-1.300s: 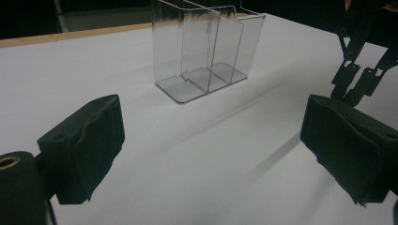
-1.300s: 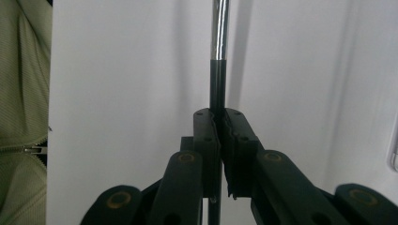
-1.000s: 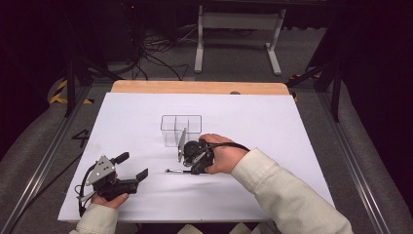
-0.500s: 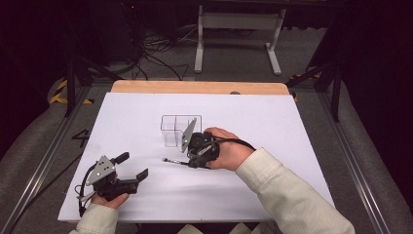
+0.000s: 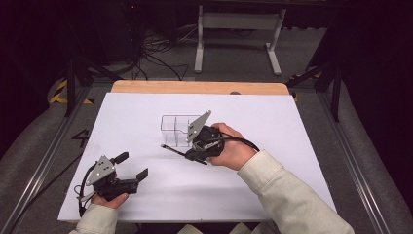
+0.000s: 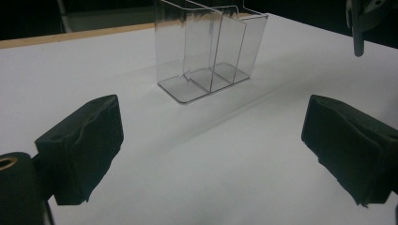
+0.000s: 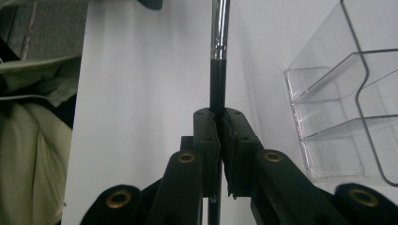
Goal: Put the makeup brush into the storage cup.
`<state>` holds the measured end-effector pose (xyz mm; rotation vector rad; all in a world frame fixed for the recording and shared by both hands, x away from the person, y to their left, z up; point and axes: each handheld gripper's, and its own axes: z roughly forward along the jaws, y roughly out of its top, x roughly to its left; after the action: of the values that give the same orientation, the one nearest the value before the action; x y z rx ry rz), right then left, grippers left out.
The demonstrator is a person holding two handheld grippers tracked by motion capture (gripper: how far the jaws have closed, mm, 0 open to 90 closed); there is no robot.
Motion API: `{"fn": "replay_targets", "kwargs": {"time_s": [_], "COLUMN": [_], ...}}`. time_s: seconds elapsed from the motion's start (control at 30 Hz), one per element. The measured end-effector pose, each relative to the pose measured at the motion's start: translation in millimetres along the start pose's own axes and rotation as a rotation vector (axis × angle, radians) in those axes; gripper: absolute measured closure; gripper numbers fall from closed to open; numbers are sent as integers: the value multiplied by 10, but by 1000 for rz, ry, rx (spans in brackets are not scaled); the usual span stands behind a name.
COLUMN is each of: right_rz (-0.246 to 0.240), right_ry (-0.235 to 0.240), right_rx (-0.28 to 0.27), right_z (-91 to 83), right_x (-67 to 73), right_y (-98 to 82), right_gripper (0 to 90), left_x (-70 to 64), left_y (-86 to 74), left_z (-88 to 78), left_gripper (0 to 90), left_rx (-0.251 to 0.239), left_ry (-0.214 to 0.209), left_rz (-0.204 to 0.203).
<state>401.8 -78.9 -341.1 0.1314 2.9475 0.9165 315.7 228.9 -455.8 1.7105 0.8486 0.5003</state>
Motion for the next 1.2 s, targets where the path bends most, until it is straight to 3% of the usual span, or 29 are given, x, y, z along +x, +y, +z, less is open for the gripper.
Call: {"fn": "replay_targets", "kwargs": {"time_s": [0.4,0.43,1.2], "right_rz": [70,90,133], "right_ry": [-26,-43,-111], "right_rx": [-111,-143,-407], "right_z": [-54,-62,-121], "right_x": [12,18,-44], "right_y": [-35,-49,-158], "right_gripper": [848,848,847], "left_x": [-4,-4,1], "left_y": [-1,-2,-6], "left_z": [1,1,1], "left_gripper": [65,65,58], "left_rx": [4,3,0], "left_ry": [7,7,0], "left_rz": [6,6,-2]}}
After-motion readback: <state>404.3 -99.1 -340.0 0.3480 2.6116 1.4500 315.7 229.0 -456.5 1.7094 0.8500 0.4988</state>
